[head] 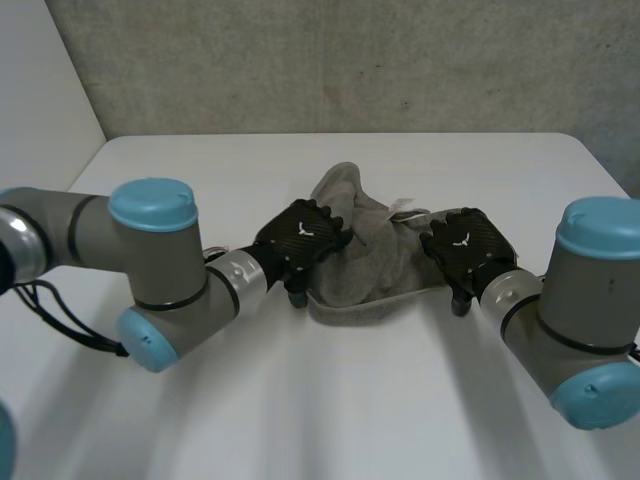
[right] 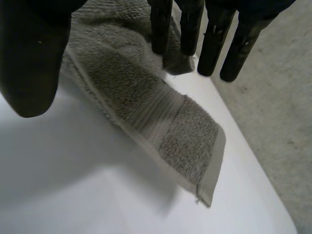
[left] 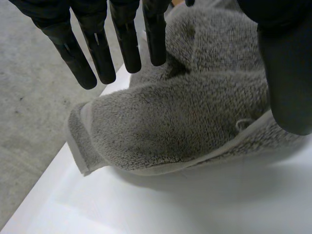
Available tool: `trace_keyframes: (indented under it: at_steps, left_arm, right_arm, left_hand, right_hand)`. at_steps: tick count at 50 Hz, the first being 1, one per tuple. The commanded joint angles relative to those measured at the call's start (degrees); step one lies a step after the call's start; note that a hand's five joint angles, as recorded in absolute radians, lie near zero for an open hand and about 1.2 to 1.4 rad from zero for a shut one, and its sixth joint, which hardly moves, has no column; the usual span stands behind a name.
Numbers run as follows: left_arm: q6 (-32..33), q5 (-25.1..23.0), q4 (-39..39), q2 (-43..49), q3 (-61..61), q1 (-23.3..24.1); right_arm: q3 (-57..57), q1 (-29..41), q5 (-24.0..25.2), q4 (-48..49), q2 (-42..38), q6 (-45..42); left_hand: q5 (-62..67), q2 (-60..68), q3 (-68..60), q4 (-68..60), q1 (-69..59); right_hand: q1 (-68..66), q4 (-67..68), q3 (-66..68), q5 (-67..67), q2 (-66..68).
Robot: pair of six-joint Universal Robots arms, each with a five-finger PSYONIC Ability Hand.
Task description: Fold the towel.
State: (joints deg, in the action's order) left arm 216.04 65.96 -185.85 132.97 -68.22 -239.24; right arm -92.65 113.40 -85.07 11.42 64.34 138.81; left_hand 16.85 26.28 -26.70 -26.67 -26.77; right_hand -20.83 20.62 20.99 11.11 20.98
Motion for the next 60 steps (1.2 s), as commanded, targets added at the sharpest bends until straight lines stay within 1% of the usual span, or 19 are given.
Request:
trace_keyframes:
  at_steps: [1,2,3,5,9,11,12,14,15,17,20,22,26,33,39,46,47,50,60]
  left_arm:
    - [3.33,0.04,1.54,5.28,5.54,0.09]
    - [3.33,0.04,1.54,5.63,5.81,0.09]
    - [3.33,0.04,1.54,5.64,5.81,0.09]
    - [3.42,0.04,1.54,5.64,5.90,0.09]
    - [3.42,0.04,1.54,5.55,5.90,0.09]
    - [3.33,0.04,1.54,5.29,5.90,0.09]
    - [3.33,0.04,1.54,5.29,5.90,0.09]
    - [3.25,0.04,1.54,5.20,5.81,0.09]
    - [3.24,0.04,1.54,5.20,5.81,0.09]
    - [3.07,-0.04,1.46,5.28,5.90,0.09]
    - [2.98,-0.13,1.28,5.46,5.90,0.09]
    - [2.81,-0.13,1.10,5.81,6.34,0.09]
    - [2.63,-0.13,0.93,6.87,7.31,0.09]
    - [2.63,0.13,0.14,9.59,10.03,0.26]
    - [0.61,0.13,-1.35,11.34,12.40,0.35]
    - [-2.56,0.04,-3.38,12.84,14.78,0.44]
    - [-3.51,-0.13,-3.38,13.37,15.65,0.44]
    - [-5.27,-0.13,-3.20,14.42,17.49,0.79]
    - [-6.78,-0.66,-3.12,16.98,19.88,2.20]
  right_arm:
    - [1.41,0.07,-0.18,3.87,-5.18,-0.03]
    - [2.38,0.07,-0.18,3.87,-6.58,-0.03]
    - [2.38,0.07,-0.18,3.87,-6.60,-0.03]
    - [4.57,0.07,-0.44,3.78,-8.70,0.23]
    - [5.99,-0.29,-1.15,3.78,-8.88,1.20]
    - [6.25,-1.77,-2.11,3.96,-6.96,6.44]
    - [6.25,-1.78,-2.12,3.96,-6.95,6.48]
    - [6.25,-4.58,-4.56,3.96,-3.28,15.39]
    - [6.25,-4.59,-4.58,3.96,-3.26,15.44]
    - [6.69,-7.57,-6.42,1.95,-0.98,22.62]
    - [7.13,-7.93,-6.42,-0.44,-1.15,23.35]
    - [8.27,-8.45,-6.25,-5.34,-1.94,24.40]
    - [8.71,-8.81,-6.25,-8.26,-2.73,25.90]
    - [10.11,-11.36,-5.02,-9.93,-2.73,35.29]
    - [10.38,-12.76,-1.77,-10.98,-2.64,35.92]
    - [10.38,-12.77,-1.24,-11.07,-2.73,35.92]
    - [10.38,-12.77,-1.24,-11.07,-2.73,35.92]
    - [10.47,-12.77,-1.15,-11.07,-2.73,35.83]
    - [11.09,-12.85,-1.24,-11.16,-2.64,35.92]
  left_hand:
    - [3.88,4.44,-4.02,-4.05,-3.96]
    - [3.89,4.46,-4.03,-4.07,-3.97]
    - [3.89,4.46,-4.03,-4.07,-3.97]
    - [6.56,7.12,-6.70,-6.74,-6.64]
    - [11.29,11.86,-11.44,-11.47,-11.37]
    - [15.14,15.71,-15.29,-15.32,-15.22]
    - [15.16,15.73,-15.30,-15.34,-15.24]
    - [15.50,16.06,-15.64,-15.67,-15.58]
    - [15.50,16.06,-15.64,-15.67,-15.58]
    - [15.66,16.23,-15.81,-15.84,-15.74]
    - [15.50,16.06,-15.64,-15.67,-15.58]
    - [15.33,15.90,-15.47,-15.51,-15.41]
    - [14.66,15.22,-14.80,-14.83,-14.74]
    - [13.98,14.54,-14.12,-14.16,-14.06]
    - [14.49,15.05,-14.63,-14.67,-14.57]
    - [18.86,19.43,-19.00,-19.04,-18.94]
    - [24.86,25.42,-25.00,-25.03,-24.94]
    - [30.12,30.68,-30.26,-30.29,-30.20]
    - [31.48,32.04,-31.62,-31.65,-31.56]
  right_hand:
    - [-16.27,16.49,16.11,15.99,16.12]
    - [-27.16,27.37,27.00,26.87,27.01]
    - [-27.27,27.48,27.11,26.98,27.12]
    - [-59.02,59.23,58.86,58.74,58.87]
    - [-59.17,59.38,59.01,58.89,59.02]
    - [-59.17,59.38,59.01,58.89,59.02]
    - [-59.17,59.38,59.01,58.89,59.02]
    - [-59.17,59.38,59.01,58.89,59.02]
    - [-59.17,59.38,59.01,58.89,59.02]
    - [-59.17,59.38,59.01,58.89,59.02]
    - [-59.17,59.38,59.01,58.89,59.02]
    - [-59.17,59.38,59.01,58.89,59.02]
    - [-59.17,59.38,59.01,58.89,59.02]
    - [-59.17,59.38,59.01,58.89,59.02]
    - [-59.17,59.38,59.01,58.89,59.02]
    - [-59.17,59.38,59.01,58.89,59.02]
    - [-59.17,59.38,59.01,58.89,59.02]
    - [-59.17,59.38,59.01,58.89,59.02]
    - [-59.17,59.38,59.01,58.89,59.02]
